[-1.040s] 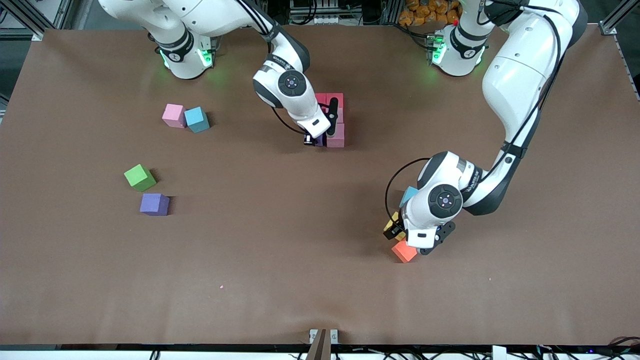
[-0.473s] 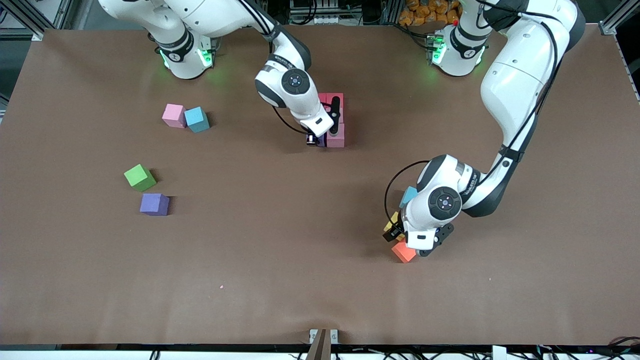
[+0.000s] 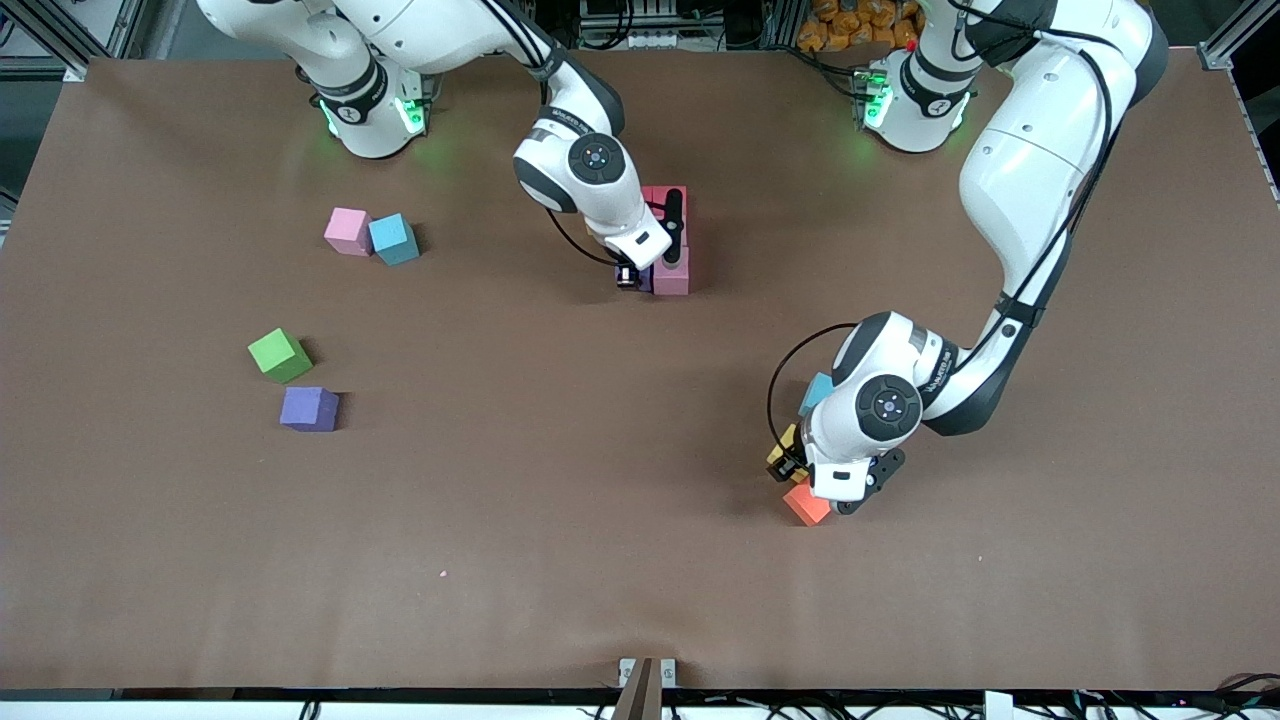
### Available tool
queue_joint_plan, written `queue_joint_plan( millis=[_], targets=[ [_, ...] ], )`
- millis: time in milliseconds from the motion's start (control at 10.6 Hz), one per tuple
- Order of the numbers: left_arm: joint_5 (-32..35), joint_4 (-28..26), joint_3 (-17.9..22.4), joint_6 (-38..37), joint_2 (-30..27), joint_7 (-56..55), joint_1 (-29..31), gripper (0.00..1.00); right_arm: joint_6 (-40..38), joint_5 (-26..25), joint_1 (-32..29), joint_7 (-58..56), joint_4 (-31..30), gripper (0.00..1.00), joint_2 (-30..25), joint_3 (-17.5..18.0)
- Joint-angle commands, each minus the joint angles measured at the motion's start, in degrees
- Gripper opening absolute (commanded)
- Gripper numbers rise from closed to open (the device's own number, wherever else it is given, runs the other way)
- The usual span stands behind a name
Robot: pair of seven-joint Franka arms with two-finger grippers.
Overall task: Form number 2 with 11 blocks
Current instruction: 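Release the purple with the right gripper while the left gripper lifts the yellow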
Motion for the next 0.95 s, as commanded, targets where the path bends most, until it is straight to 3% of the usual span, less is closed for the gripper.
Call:
queue_joint_plan(
  millis=[0,378,851],
  targets=[
    [-0.53,0.6,0.26,0.27,0.28,0.22,-0.26,0.51,0.01,-1.18,1.12,1.1,1.54,0.36,1.08,-0.49],
    [-0.44,0.78,0.53,0.18,-1.29,0.13,0.01,0.42,0.01,-2.15,1.48,1.1,1.54,0.36,1.08,-0.93],
    [-1.67,0.69,-0.09,-1.57,-3.76,-5.28,0.36,0.42,0.1,-2.06,1.65,1.1,1.54,0.36,1.16,-1.55]
  ],
)
